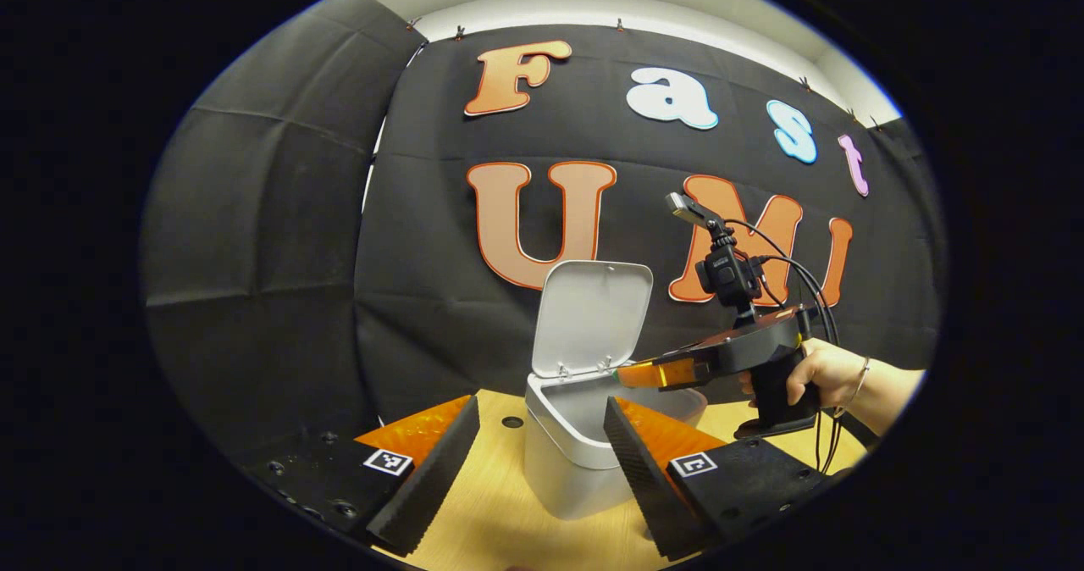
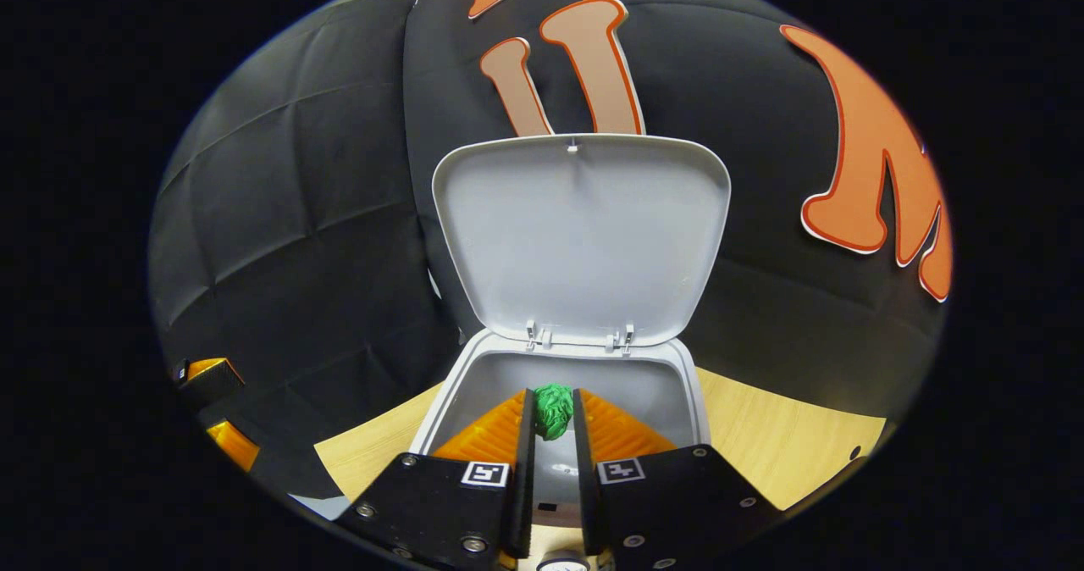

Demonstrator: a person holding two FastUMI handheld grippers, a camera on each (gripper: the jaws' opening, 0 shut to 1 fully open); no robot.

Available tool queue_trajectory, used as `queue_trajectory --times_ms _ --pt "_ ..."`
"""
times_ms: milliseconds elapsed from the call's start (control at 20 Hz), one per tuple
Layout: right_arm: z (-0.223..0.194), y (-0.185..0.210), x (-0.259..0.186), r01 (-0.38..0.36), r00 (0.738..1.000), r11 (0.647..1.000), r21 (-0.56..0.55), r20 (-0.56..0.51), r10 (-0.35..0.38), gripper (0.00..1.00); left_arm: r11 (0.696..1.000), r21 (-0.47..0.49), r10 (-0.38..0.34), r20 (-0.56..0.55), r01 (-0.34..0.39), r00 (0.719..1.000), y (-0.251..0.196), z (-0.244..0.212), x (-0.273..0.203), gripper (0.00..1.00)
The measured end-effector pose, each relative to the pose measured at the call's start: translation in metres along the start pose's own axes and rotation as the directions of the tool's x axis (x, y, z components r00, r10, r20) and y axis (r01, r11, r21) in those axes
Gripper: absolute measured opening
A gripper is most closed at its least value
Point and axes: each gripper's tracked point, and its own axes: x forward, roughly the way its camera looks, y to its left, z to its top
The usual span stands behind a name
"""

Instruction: Press the lid of the desktop garbage bin to open it, pick up the crumpled paper on the desktop and throw it into the bin, then pick up the pop can on the desktop and drop it into the bin, and finally close the garbage bin lid.

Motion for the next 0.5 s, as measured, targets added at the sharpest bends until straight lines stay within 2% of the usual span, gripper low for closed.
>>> queue_trajectory --times_ms 100,200,250,350,450,500 --pt "-0.003 -0.003 0.006 -0.013 1.0 1.0 0.0 -0.006 0.013 0.23 1.0 0.005 -0.01 0.001 0.01 1.0 -0.005 0.0 0.001 0.94" --pt "-0.01 0.001 0.005 -0.039 0.999 0.999 0.006 -0.018 0.039 0.55 1.0 0.002 -0.023 -0.001 0.023 1.0 -0.008 0.0 0.002 0.94" --pt "-0.01 0.002 0.006 -0.035 0.999 0.999 0.004 -0.014 0.035 0.6 1.0 0.002 -0.027 -0.002 0.027 1.0 -0.009 0.0 0.003 0.94" --pt "-0.007 -0.001 0.003 -0.022 1.0 1.0 -0.004 0.007 0.022 0.88 0.999 0.005 -0.036 -0.003 0.036 0.999 -0.013 -0.002 0.003 0.94" --pt "-0.004 -0.002 -0.001 -0.027 0.999 1.0 0.012 0.023 0.027 0.95 0.999 0.013 -0.041 -0.004 0.041 0.999 -0.015 -0.001 0.003 0.94" --pt "-0.003 -0.002 -0.005 -0.034 0.999 0.999 0.024 0.028 0.033 0.95 0.999 0.015 -0.042 -0.004 0.042 0.999 -0.017 -0.001 0.004 0.94"
